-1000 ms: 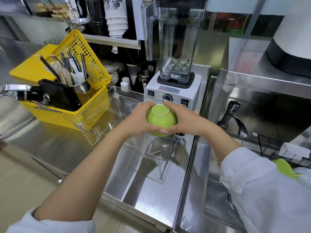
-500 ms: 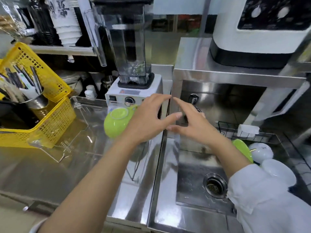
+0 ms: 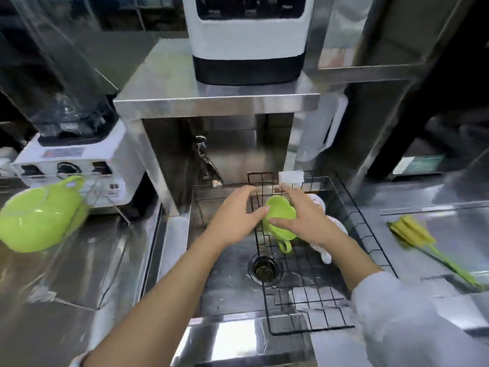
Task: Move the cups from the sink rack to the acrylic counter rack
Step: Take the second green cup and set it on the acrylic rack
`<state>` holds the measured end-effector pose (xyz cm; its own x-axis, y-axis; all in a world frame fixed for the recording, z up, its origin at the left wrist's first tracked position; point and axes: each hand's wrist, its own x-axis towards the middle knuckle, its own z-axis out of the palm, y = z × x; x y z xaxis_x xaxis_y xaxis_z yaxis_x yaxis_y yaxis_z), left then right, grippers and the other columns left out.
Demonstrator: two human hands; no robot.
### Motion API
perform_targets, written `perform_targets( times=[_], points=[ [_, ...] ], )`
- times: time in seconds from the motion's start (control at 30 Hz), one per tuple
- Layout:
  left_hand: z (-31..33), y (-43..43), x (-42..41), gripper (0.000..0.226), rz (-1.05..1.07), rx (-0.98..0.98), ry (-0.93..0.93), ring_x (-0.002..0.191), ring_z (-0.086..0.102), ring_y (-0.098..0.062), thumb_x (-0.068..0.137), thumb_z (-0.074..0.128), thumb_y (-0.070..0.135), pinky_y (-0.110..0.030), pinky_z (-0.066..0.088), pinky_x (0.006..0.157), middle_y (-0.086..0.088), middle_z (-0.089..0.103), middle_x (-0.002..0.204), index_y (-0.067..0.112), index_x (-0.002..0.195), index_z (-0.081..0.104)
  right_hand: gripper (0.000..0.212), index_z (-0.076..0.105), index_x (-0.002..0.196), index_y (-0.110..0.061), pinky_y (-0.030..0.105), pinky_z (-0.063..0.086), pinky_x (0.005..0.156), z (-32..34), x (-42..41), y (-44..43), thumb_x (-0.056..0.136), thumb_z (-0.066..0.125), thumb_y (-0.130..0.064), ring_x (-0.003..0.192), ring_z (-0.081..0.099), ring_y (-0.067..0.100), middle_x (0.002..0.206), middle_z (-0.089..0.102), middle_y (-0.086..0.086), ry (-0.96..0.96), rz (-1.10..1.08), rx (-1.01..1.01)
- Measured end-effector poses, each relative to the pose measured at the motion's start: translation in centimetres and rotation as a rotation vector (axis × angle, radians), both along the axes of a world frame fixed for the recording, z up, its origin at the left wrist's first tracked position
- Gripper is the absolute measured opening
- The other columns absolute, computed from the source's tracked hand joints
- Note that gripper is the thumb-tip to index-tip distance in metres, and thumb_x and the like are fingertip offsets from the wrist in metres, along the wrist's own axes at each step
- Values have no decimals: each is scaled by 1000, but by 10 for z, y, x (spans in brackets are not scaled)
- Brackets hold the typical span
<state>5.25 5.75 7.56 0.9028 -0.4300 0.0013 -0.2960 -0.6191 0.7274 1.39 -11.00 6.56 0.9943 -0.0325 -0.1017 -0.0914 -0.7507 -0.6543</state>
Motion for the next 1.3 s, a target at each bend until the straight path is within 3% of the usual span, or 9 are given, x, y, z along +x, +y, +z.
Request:
perform_targets(
  times=[0.1, 0.27, 0.37, 0.47, 0.7, 0.83, 0.97, 1.17, 1.3],
  points=[
    [-16, -29, 3, 50, 57, 55, 33, 121, 48, -24, 84, 61, 31, -29, 36, 96, -12, 53, 131, 9, 126, 47, 69, 32, 135, -14, 46, 41, 97, -20, -6, -17, 79, 67, -33, 119, 48, 30, 132, 46, 12, 80, 5, 107],
    [-43, -66, 7, 43, 158, 202, 76, 110, 52, -36, 86, 57, 32, -42, 43, 90, -18, 55, 118, 7, 118, 44, 47, 44, 125, -7, 41, 47, 84, -57, -14, -25, 87, 56, -32, 100, 57, 36, 113, 60, 18, 151, -91, -35],
    [-53, -78, 10, 38, 225, 348, -1, 110, 51, -39, 88, 53, 29, -44, 41, 88, -21, 54, 119, 3, 114, 44, 34, 51, 108, -5, 41, 48, 78, -71, -16, -26, 86, 55, -31, 93, 60, 40, 101, 65, 20, 243, -123, 35],
    [-56, -84, 17, 31, 244, 447, -40, 107, 53, -40, 90, 49, 23, -45, 42, 84, -22, 53, 119, 1, 112, 45, 32, 48, 108, -5, 41, 49, 74, -83, -17, -25, 86, 55, -27, 86, 63, 37, 100, 66, 21, 292, -167, 147],
    [-55, -92, 27, 23, 230, 658, -63, 100, 58, -43, 84, 41, 2, -41, 44, 76, -23, 61, 111, -2, 101, 55, 33, 50, 103, 0, 34, 39, 67, -101, -22, -15, 86, 53, -28, 94, 61, 39, 103, 65, 21, 246, -195, -30],
    [-56, -91, 25, 21, 240, 607, -78, 97, 58, -44, 83, 40, 1, -42, 42, 77, -26, 61, 109, -3, 98, 54, 27, 54, 93, -3, 40, 53, 58, -101, -22, -20, 86, 53, -29, 67, 66, 39, 86, 66, 23, 401, -217, 271],
    [-50, -88, 24, 16, 297, 496, -81, 92, 57, -47, 82, 41, 2, -42, 41, 72, -27, 62, 103, -3, 91, 53, 12, 44, 80, -18, 25, 47, 36, -98, -23, -24, 91, 50, -21, 39, 52, 17, 67, 56, 11, 420, -278, 610],
    [-39, -70, 25, 22, 427, 287, -62, 91, 57, -43, 82, 43, 6, -42, 46, 74, -24, 64, 100, 2, 99, 58, 17, 45, 100, -17, 30, 50, 43, -74, -19, -26, 87, 56, -17, 52, 57, 18, 70, 58, 10, 293, -304, 798],
    [-34, -47, 26, 18, 566, 32, 4, 92, 58, -38, 84, 47, 8, -41, 49, 78, -19, 64, 100, 4, 99, 55, 31, 51, 112, -24, 38, 57, 68, -54, -14, -18, 84, 60, -35, 84, 61, 13, 92, 61, -4, 280, -229, 861]
  ],
)
